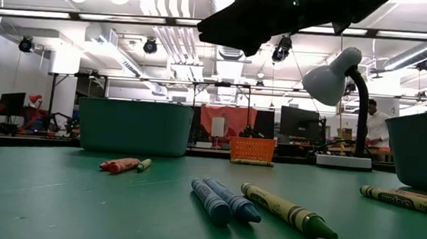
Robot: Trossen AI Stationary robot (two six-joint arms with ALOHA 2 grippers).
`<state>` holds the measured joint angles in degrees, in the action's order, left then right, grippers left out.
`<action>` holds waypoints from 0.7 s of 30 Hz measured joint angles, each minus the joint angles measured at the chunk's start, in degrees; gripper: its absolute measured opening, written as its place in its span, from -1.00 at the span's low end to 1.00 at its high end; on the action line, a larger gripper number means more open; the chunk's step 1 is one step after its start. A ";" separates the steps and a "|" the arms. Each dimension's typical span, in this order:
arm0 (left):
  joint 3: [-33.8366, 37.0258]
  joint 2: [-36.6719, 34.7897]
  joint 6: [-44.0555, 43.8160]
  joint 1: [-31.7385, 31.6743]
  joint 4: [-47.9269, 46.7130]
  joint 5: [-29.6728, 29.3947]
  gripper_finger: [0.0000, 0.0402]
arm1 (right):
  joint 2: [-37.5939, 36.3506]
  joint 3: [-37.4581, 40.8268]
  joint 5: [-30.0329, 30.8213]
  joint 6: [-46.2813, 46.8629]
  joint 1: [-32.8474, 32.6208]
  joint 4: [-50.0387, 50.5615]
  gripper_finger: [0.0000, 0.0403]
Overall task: Sort crayons
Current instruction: Put the yellow crayon into the black bin
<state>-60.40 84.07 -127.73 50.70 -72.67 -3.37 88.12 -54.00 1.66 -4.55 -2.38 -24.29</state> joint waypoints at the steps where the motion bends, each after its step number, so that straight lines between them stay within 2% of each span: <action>1: 0.77 0.23 -0.41 0.00 -0.42 0.45 -0.96 | 0.00 0.00 0.01 0.04 0.07 0.00 -0.10; 6: 3.40 0.55 0.68 0.02 -0.45 5.09 -0.81 | 0.00 0.00 0.01 0.55 0.07 0.03 -0.10; 13: 3.53 0.32 2.86 0.00 -1.33 4.94 -0.60 | -0.26 -0.43 3.20 1.81 0.70 3.11 -0.13; 16: 2.83 -0.12 5.10 0.00 -1.39 -0.13 -0.58 | -0.60 -3.26 6.43 4.55 1.67 11.22 -0.13; 21: -0.11 -1.90 12.52 -0.14 -1.27 -17.68 -0.60 | 0.40 -10.89 7.99 12.93 5.41 31.14 -0.15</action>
<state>-60.50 82.17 -115.21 50.56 -73.94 -21.05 88.52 -64.89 9.65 8.38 3.04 6.85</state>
